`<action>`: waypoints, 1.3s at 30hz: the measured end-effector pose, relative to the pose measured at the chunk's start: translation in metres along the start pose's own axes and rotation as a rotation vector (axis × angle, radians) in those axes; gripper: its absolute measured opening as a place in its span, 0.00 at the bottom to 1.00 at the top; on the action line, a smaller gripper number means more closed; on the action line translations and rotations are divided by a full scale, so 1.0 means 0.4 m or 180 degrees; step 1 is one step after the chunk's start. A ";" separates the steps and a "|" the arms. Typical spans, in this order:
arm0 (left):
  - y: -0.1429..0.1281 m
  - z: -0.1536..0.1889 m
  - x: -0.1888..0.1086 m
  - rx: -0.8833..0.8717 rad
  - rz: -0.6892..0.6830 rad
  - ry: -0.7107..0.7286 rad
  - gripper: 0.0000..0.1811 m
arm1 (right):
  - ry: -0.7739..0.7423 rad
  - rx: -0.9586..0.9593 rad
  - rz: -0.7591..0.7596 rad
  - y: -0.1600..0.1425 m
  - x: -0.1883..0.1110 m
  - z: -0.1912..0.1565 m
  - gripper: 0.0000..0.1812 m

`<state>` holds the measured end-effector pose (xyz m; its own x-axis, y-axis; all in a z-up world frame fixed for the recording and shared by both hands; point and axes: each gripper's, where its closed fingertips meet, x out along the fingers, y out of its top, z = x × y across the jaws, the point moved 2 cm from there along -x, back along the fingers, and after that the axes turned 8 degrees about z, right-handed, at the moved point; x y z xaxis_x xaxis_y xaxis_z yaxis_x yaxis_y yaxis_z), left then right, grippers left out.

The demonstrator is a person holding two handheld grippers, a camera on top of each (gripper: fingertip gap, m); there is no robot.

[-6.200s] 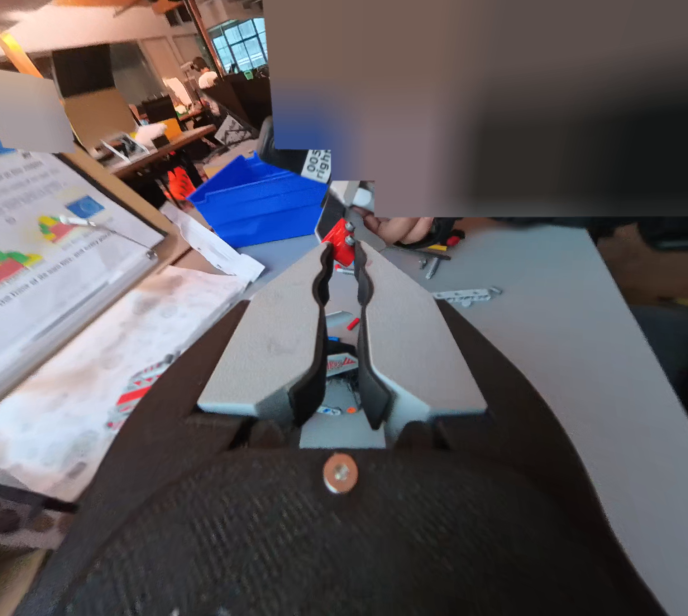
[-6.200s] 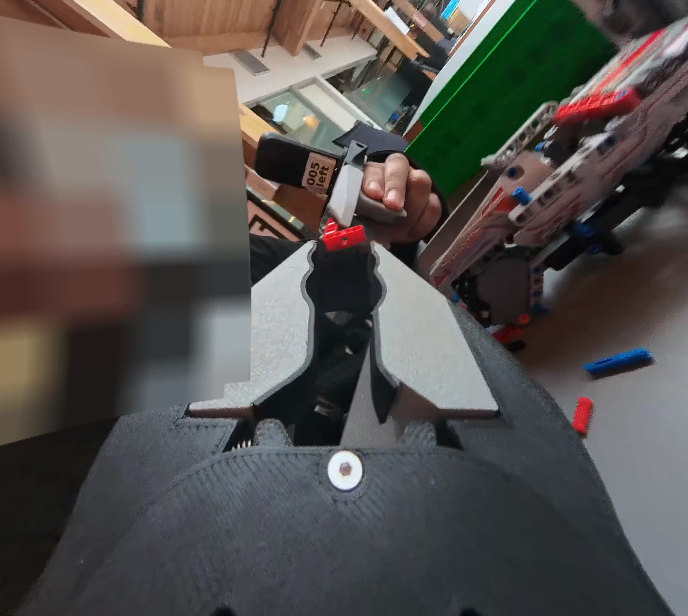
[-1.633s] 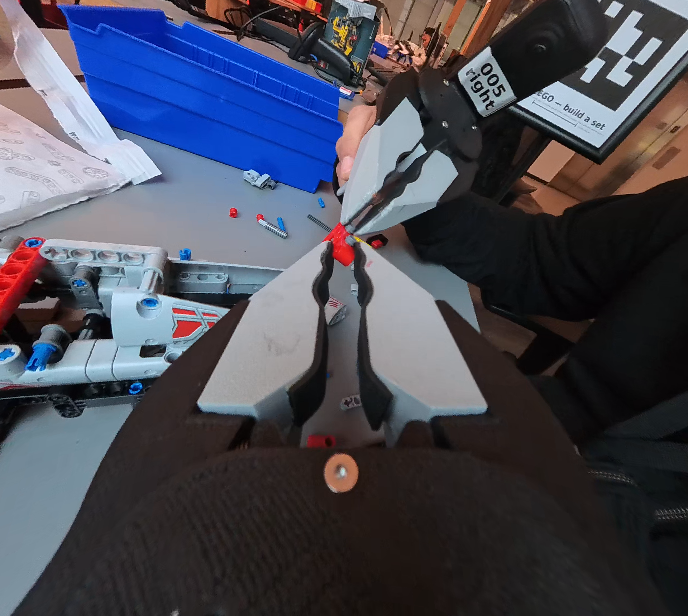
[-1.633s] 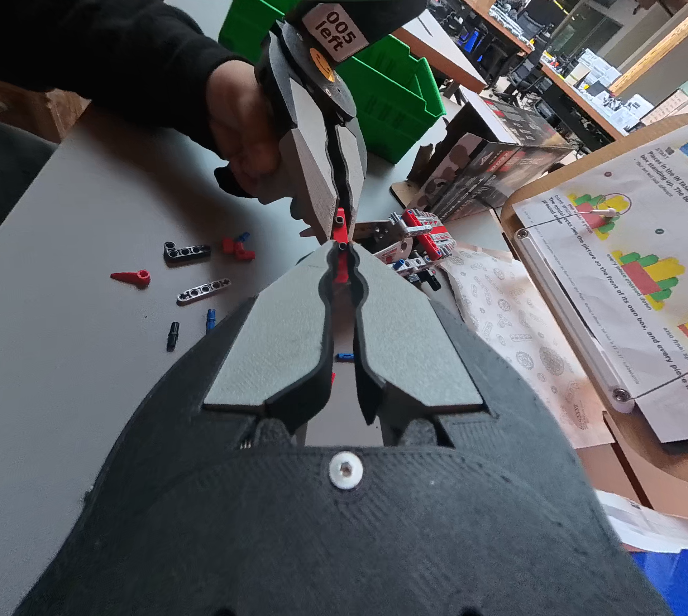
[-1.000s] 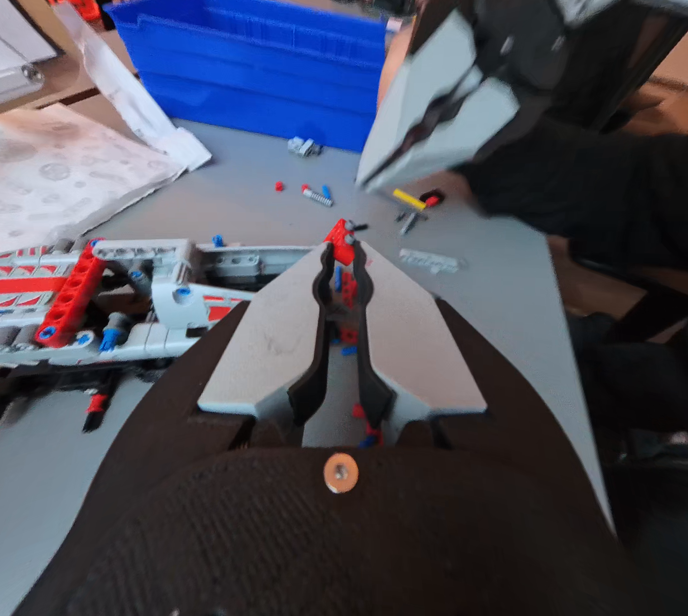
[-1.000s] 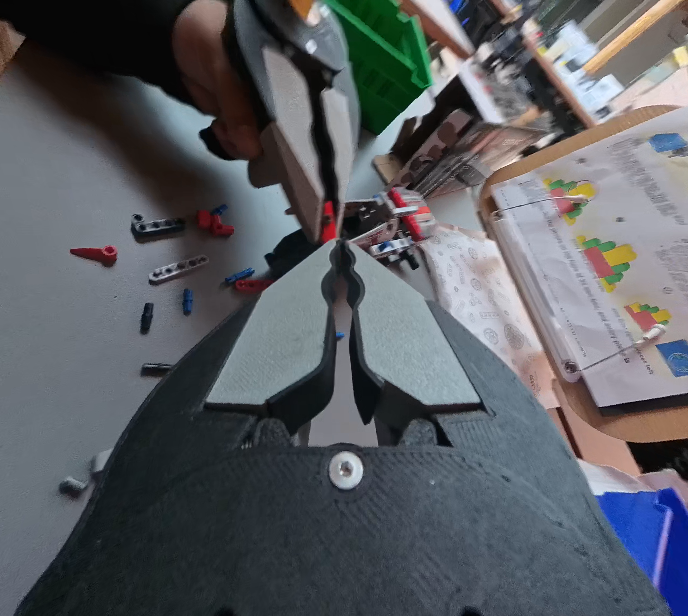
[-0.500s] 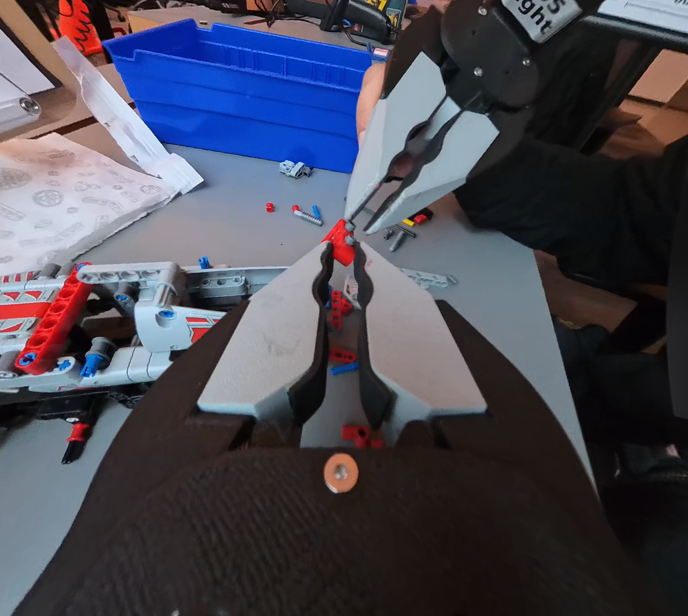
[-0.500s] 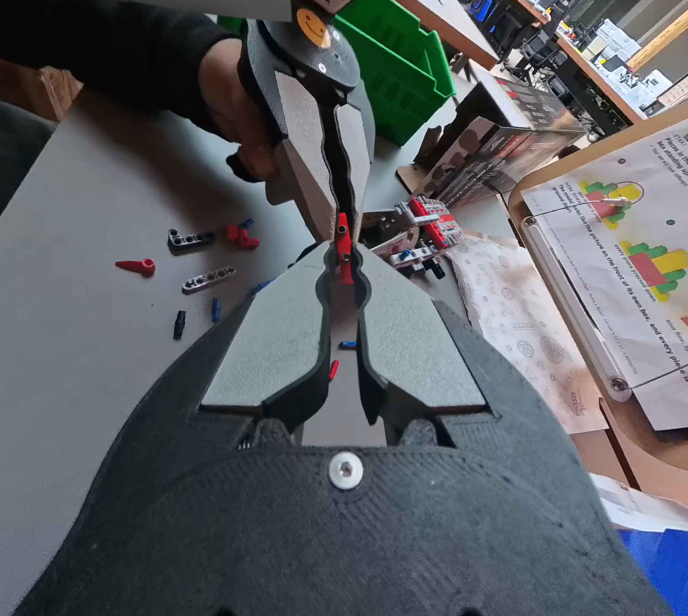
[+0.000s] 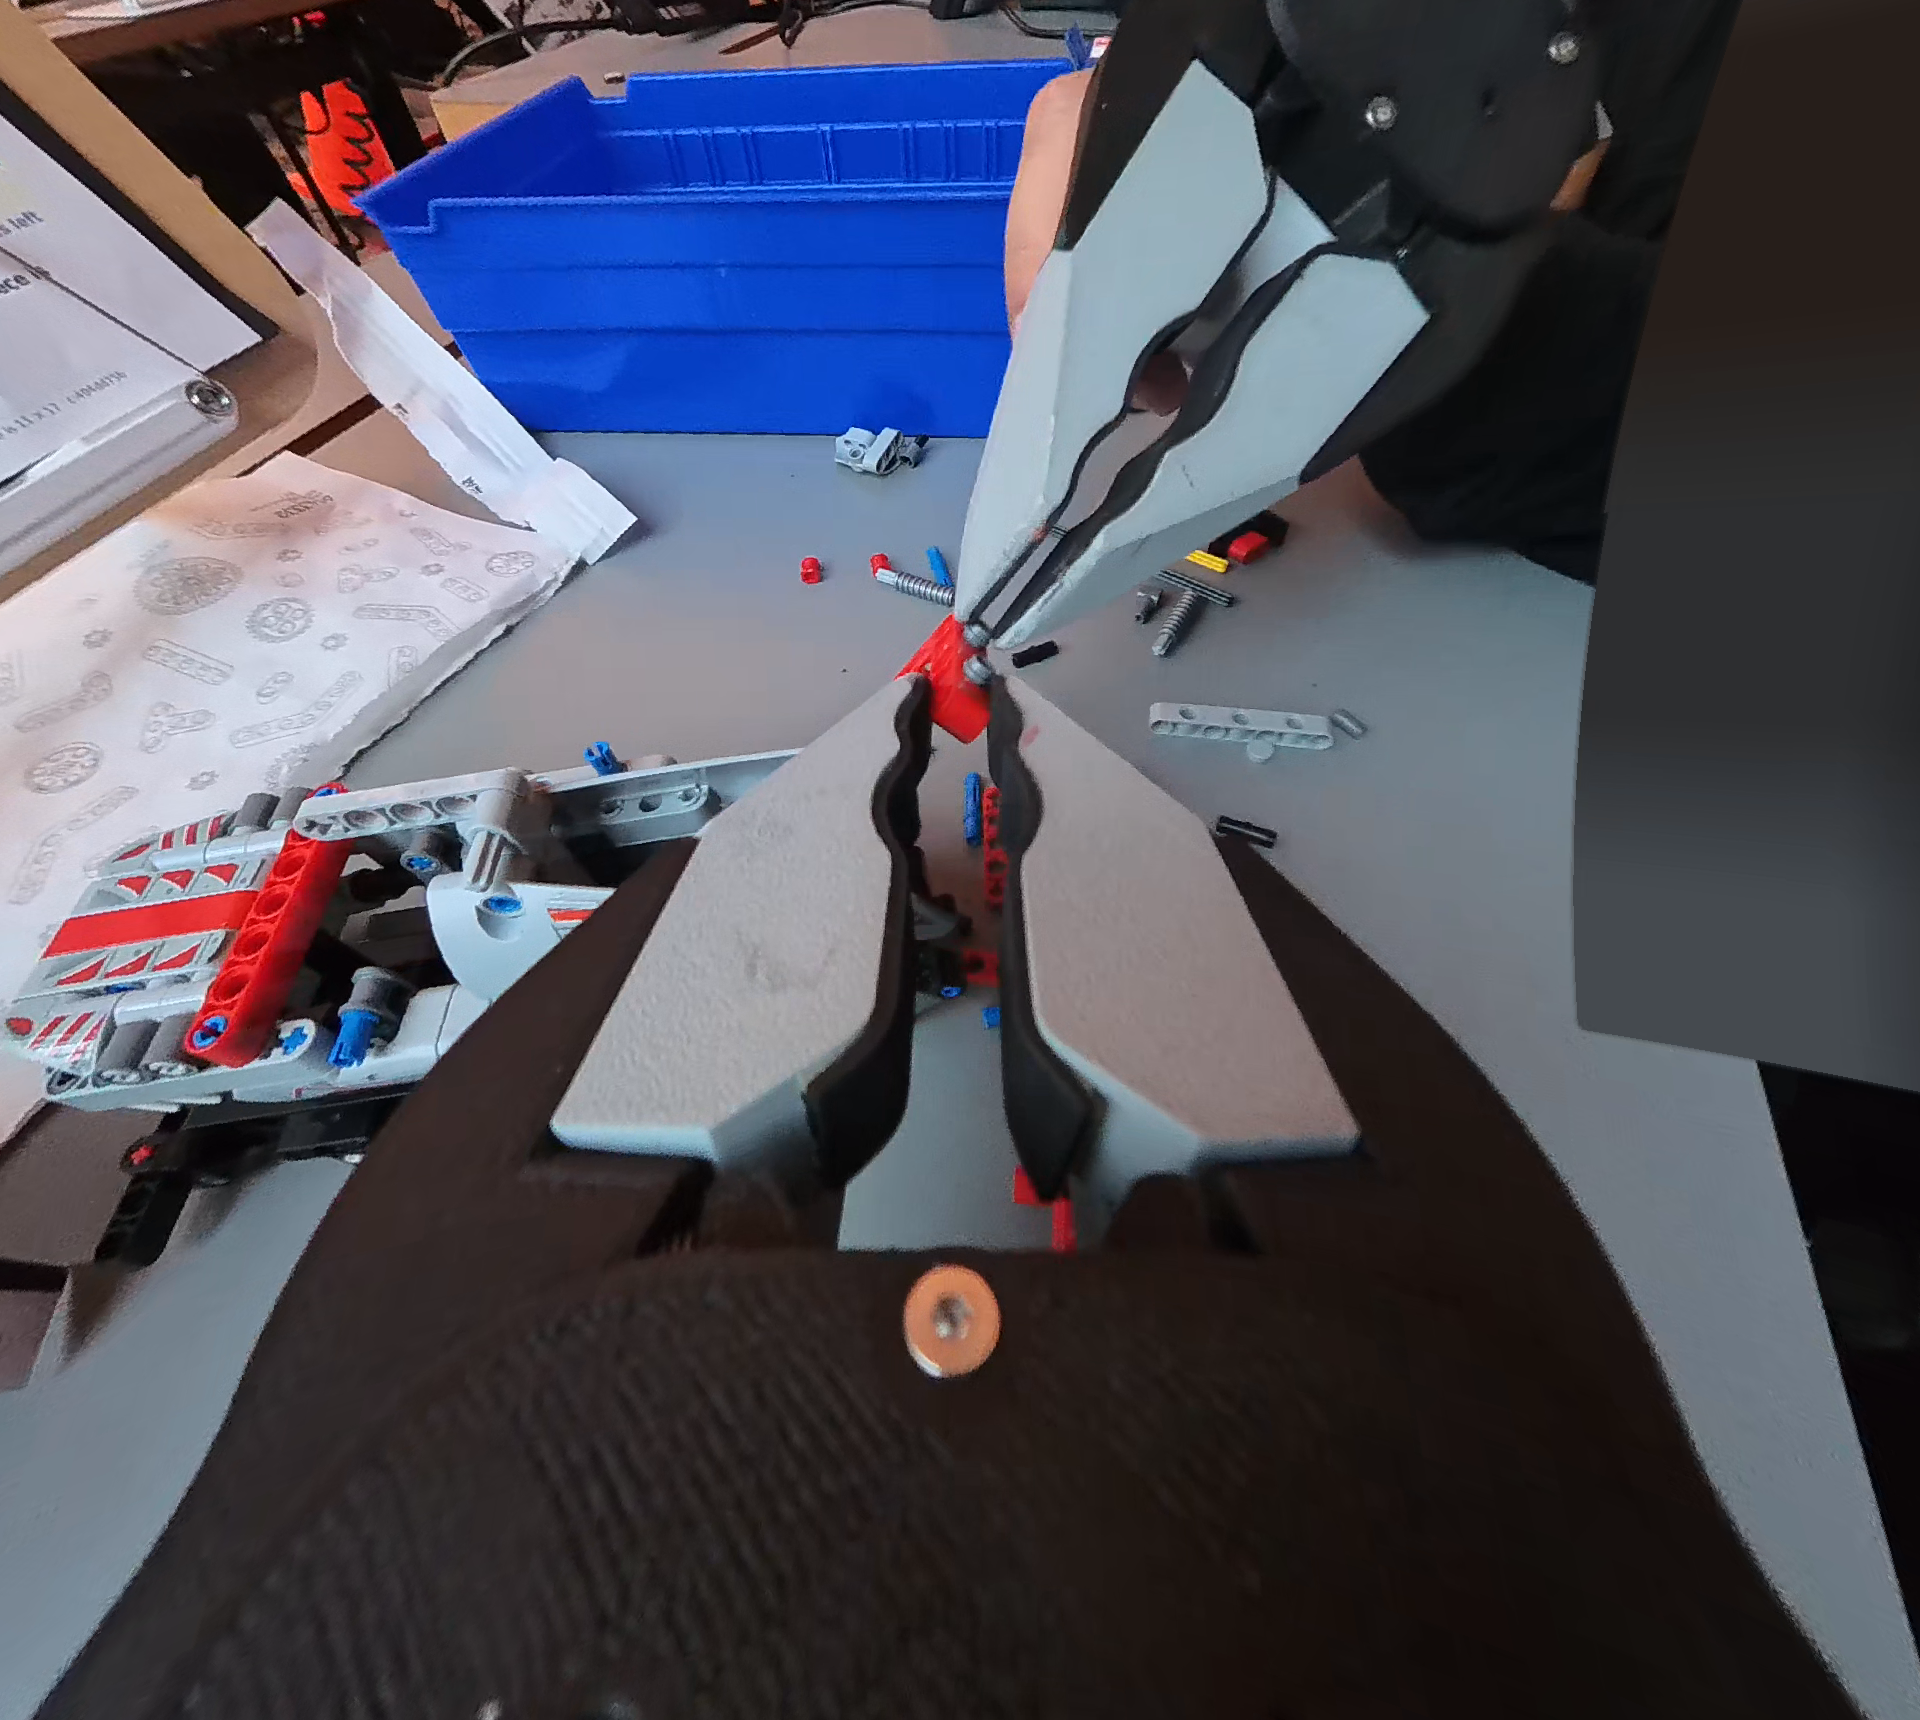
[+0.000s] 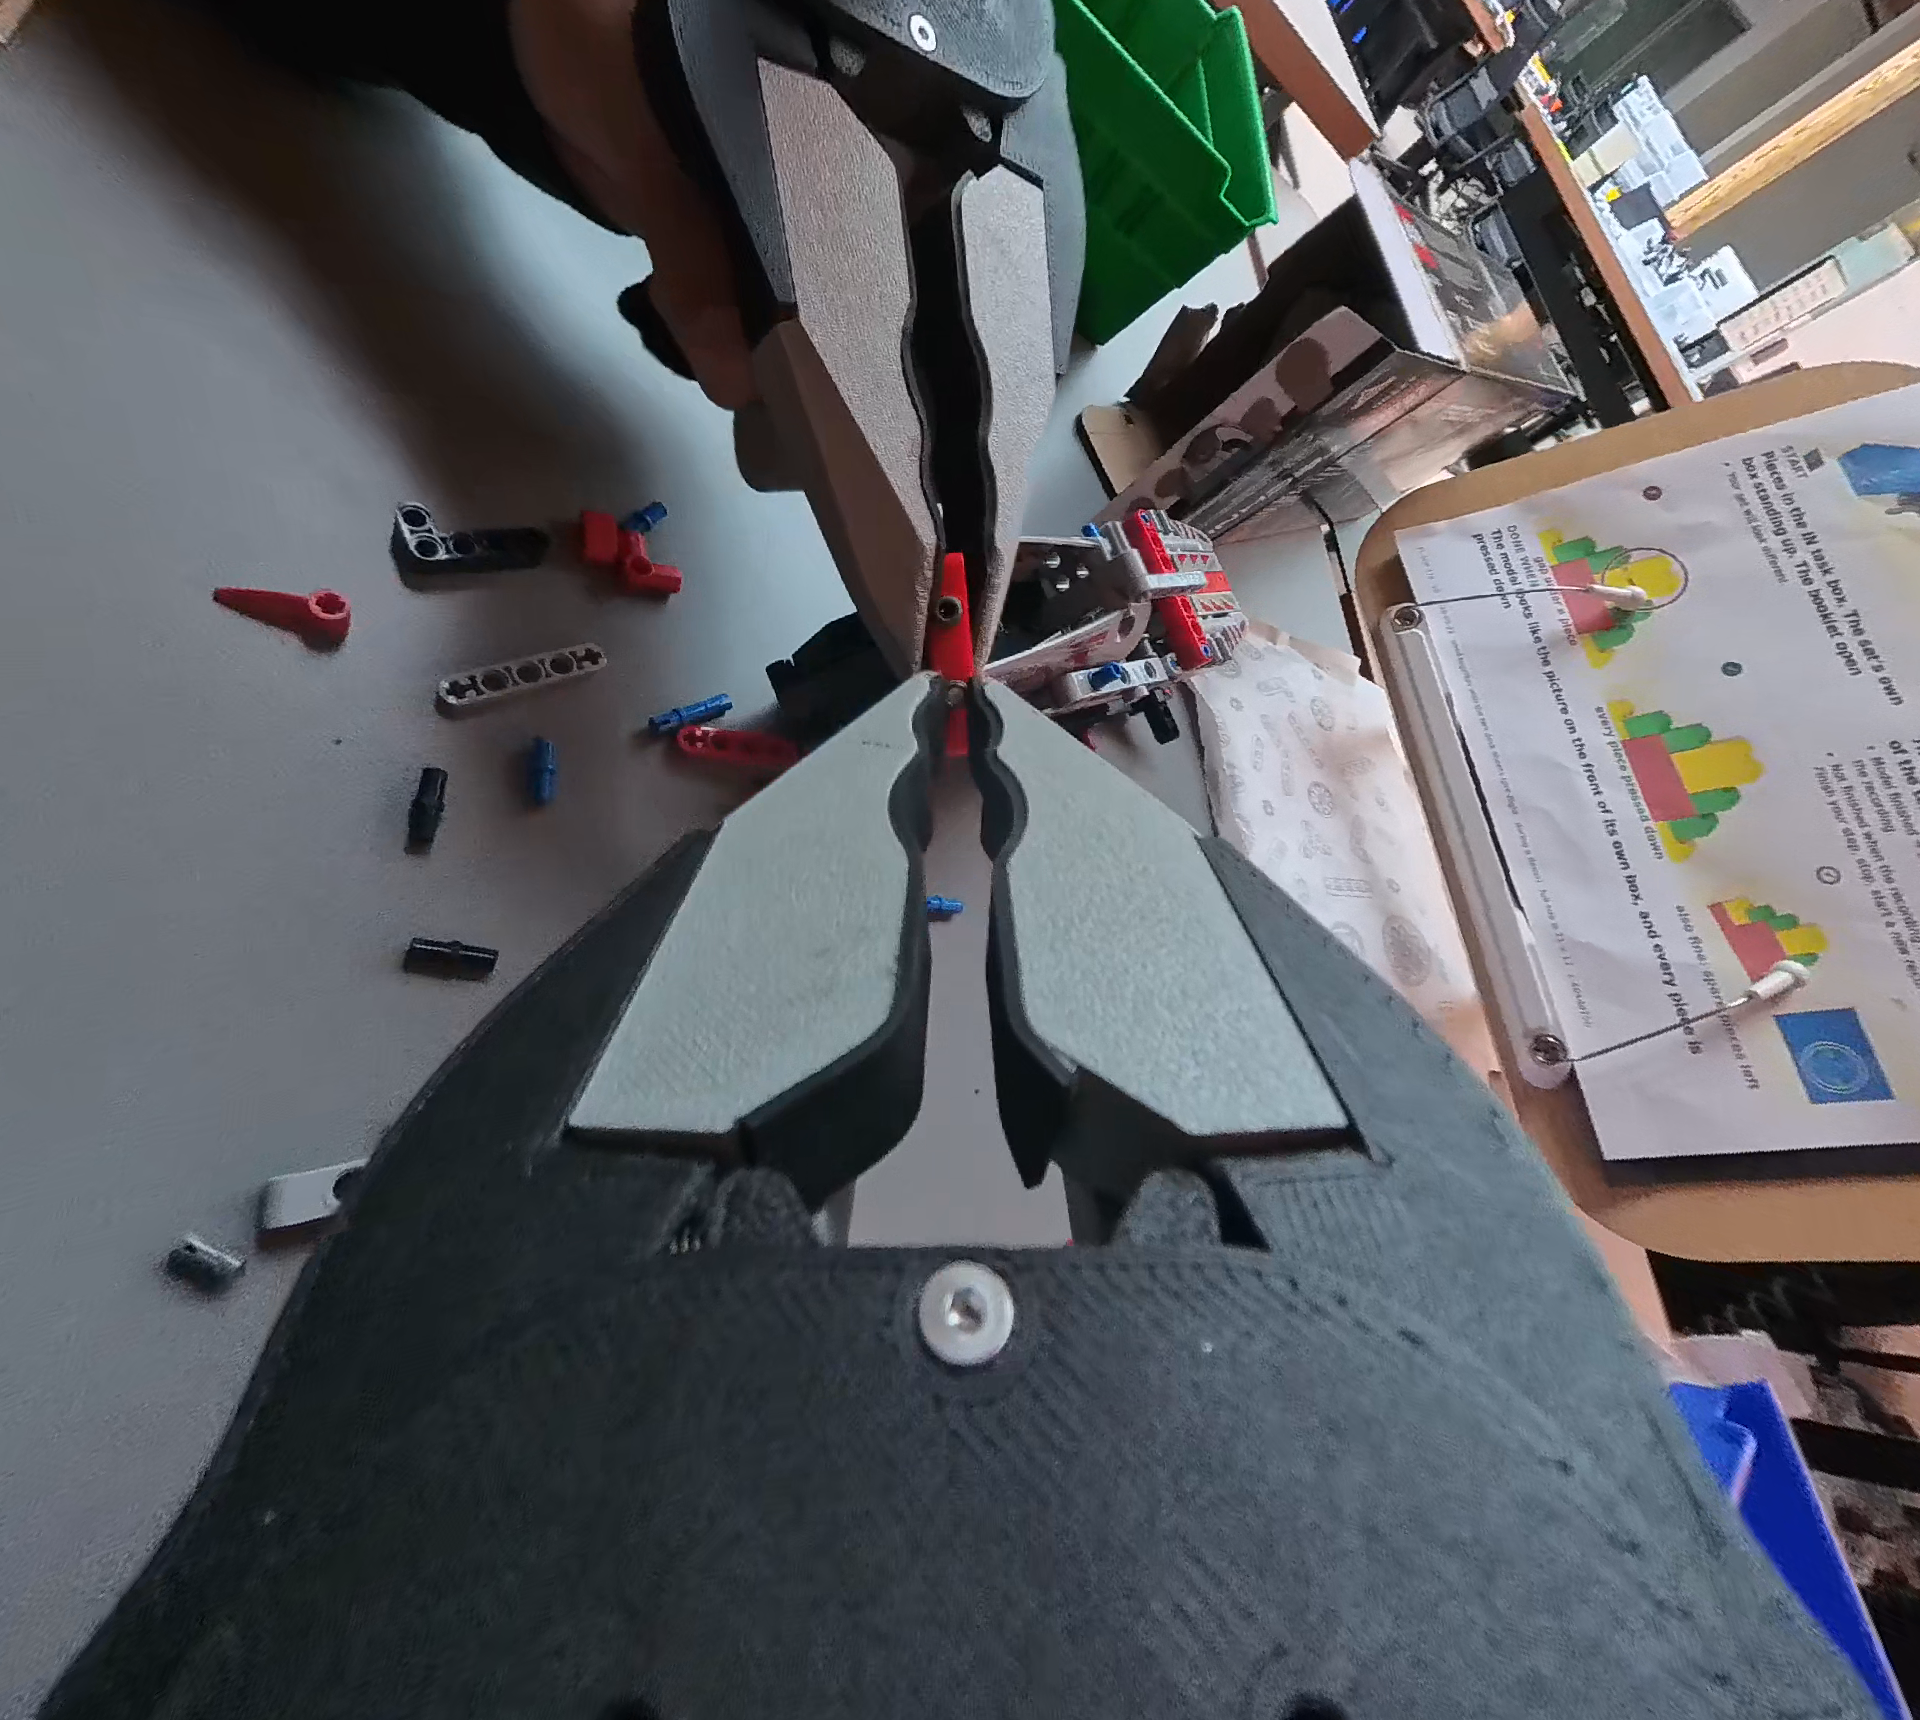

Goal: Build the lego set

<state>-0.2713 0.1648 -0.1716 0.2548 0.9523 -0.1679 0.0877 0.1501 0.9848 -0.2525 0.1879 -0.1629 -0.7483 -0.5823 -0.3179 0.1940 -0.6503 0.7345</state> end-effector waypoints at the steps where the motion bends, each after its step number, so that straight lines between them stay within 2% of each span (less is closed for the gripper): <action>1: 0.000 0.000 0.000 -0.0010 -0.0002 -0.0004 0.04 | -0.0006 -0.0025 -0.0009 0.000 0.000 0.000 0.00; 18: -0.003 0.008 0.000 0.0067 -0.0070 -0.0028 0.04 | 0.0063 -0.0078 -0.0069 -0.004 -0.001 -0.009 0.00; 32: -0.016 0.012 0.003 0.0549 -0.0319 0.0135 0.04 | 0.0010 -0.0426 -0.0383 -0.012 0.004 -0.020 0.00; 39: -0.016 0.011 0.004 0.0467 -0.0284 0.0110 0.04 | -0.0003 -0.0419 -0.0373 -0.010 0.002 -0.018 0.00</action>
<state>-0.2672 0.1641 -0.1784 0.2068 0.9459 -0.2501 0.2487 0.1964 0.9485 -0.2494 0.1867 -0.1704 -0.7711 -0.4983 -0.3962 0.1867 -0.7720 0.6076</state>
